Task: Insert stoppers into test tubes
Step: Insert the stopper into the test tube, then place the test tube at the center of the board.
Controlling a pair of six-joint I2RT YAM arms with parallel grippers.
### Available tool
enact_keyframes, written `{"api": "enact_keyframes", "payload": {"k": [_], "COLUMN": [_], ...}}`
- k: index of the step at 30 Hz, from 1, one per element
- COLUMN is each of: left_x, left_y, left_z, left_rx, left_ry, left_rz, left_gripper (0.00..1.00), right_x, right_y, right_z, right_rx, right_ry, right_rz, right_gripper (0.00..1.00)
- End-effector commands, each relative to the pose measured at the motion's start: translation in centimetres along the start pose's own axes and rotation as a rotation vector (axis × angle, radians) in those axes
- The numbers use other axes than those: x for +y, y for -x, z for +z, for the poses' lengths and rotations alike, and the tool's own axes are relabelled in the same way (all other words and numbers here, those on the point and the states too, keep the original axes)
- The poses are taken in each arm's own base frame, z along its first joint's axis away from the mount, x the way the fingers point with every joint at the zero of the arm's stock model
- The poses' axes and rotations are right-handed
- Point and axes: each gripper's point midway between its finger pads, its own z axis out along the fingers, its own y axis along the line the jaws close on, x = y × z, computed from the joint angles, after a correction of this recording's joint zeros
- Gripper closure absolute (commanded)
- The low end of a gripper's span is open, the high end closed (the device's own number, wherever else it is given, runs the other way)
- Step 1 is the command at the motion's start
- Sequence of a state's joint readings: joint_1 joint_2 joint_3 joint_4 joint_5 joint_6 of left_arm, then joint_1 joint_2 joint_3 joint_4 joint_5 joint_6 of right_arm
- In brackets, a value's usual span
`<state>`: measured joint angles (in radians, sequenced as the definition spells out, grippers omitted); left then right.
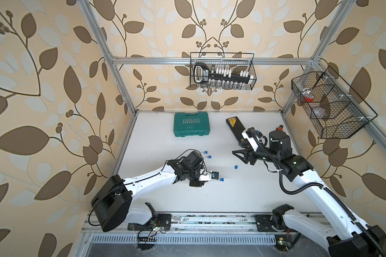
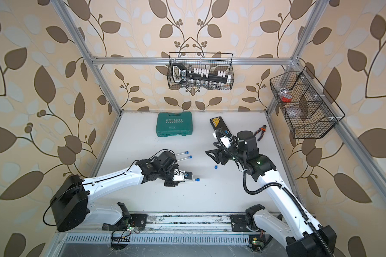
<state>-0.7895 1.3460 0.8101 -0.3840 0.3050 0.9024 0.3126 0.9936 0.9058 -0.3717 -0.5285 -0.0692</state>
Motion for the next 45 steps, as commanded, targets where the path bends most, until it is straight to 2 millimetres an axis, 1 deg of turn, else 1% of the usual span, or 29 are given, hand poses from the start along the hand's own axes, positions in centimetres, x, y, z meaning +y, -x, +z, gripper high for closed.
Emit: {"api": "enact_keyframes", "payload": {"k": [1, 4, 5, 8, 12, 16, 26, 34, 36, 41, 45], "left_x": [0.9, 2.5, 2.7, 3.7, 4.9, 5.0, 6.6, 7.6, 7.8, 7.9, 7.9], "left_y": [-1.0, -1.6, -2.4, -3.2, -3.7, -4.6, -6.2, -7.9, -8.1, -8.3, -8.1], "left_z": [-0.4, -0.2, 0.6, 1.4, 2.3, 3.2, 5.2, 6.0, 6.2, 6.3, 6.1], "left_rx": [0.073, 0.121, 0.156, 0.208, 0.24, 0.277, 0.284, 0.31, 0.313, 0.316, 0.304], "left_ry": [0.0, 0.015, 0.0, -0.001, 0.003, -0.027, -0.001, 0.045, 0.061, 0.069, 0.077], "left_rz": [-0.081, -0.139, -0.159, -0.176, -0.211, -0.239, -0.299, -0.349, -0.351, -0.351, -0.344], "left_gripper": [1.0, 1.0, 1.0, 1.0, 1.0, 1.0, 0.99, 0.9, 0.86, 0.71, 0.66], "right_x": [-1.8, -3.3, -3.7, -4.7, -4.8, -4.8, -4.7, -4.7, -4.7, -4.7, -4.7], "right_y": [0.3, 0.1, 0.1, -0.5, -0.9, -1.1, -1.8, -2.2, -2.1, -2.1, -2.1], "right_z": [0.0, 0.2, 0.3, 0.5, 0.6, 0.6, 0.8, 0.9, 0.9, 0.7, 0.6], "right_rx": [-0.032, -0.03, -0.026, -0.002, 0.012, 0.015, 0.027, 0.036, 0.035, 0.034, 0.034], "right_ry": [-0.061, -0.102, -0.109, -0.129, -0.126, -0.127, -0.117, -0.115, -0.116, -0.124, -0.127], "right_rz": [0.115, 0.206, 0.231, 0.276, 0.275, 0.257, 0.254, 0.261, 0.26, 0.257, 0.253], "right_gripper": [0.36, 0.37, 0.37, 0.38, 0.39, 0.39, 0.39, 0.39, 0.39, 0.4, 0.41]}}
